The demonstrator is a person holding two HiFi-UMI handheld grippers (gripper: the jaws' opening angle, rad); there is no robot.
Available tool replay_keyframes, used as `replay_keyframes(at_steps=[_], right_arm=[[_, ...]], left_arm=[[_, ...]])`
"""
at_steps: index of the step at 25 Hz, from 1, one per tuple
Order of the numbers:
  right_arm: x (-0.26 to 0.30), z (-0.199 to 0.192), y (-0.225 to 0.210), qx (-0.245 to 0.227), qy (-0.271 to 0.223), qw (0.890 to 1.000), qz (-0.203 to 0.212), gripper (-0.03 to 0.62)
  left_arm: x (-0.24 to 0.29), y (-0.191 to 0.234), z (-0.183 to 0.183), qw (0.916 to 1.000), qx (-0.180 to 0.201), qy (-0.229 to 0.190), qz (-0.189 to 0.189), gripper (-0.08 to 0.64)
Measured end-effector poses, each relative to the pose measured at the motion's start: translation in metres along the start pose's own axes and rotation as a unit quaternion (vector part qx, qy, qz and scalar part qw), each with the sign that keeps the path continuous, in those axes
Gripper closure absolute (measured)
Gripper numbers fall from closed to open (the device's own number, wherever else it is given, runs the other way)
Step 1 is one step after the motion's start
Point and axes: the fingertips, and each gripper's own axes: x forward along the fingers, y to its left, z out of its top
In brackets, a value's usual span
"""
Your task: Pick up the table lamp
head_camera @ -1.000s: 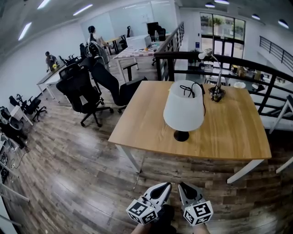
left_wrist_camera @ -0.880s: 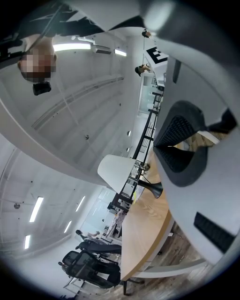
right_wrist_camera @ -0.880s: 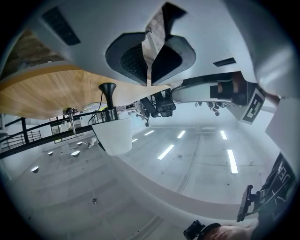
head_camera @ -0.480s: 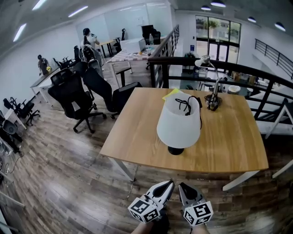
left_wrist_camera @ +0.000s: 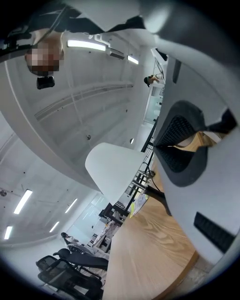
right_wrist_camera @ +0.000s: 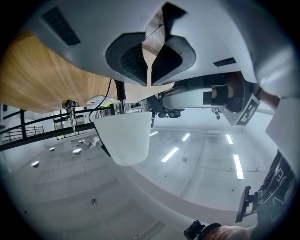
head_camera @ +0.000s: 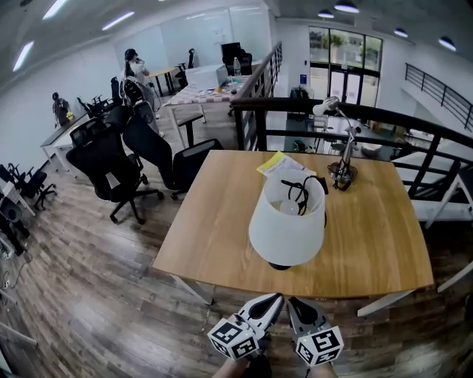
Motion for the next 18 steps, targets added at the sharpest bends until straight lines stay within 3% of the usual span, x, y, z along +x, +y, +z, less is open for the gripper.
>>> replay_keyframes(at_steps=[6,10,13,18], right_arm=[[0.033,0.0,-0.013,0.005,0.001,1.0,-0.003,0.548],[0.054,0.001,-0.016,0.001,0.004,1.0,-0.002,0.548],[0.064,-0.002,-0.021,-0.001,0.007,1.0,-0.003,0.548],[0.065,-0.021,-0.034,0.004,0.027,1.0,-0.014,0.548]], left_arm=[[0.018,0.024,0.005,0.9994,-0.024,0.006,-0.026,0.55],[0.025,0.04,0.006,0.9965,-0.061,0.008,-0.057,0.549],[0.031,0.046,0.009,0.9892,-0.108,-0.003,-0.099,0.549],[0.039,0.047,0.018,0.9701,-0.169,-0.04,-0.169,0.546]])
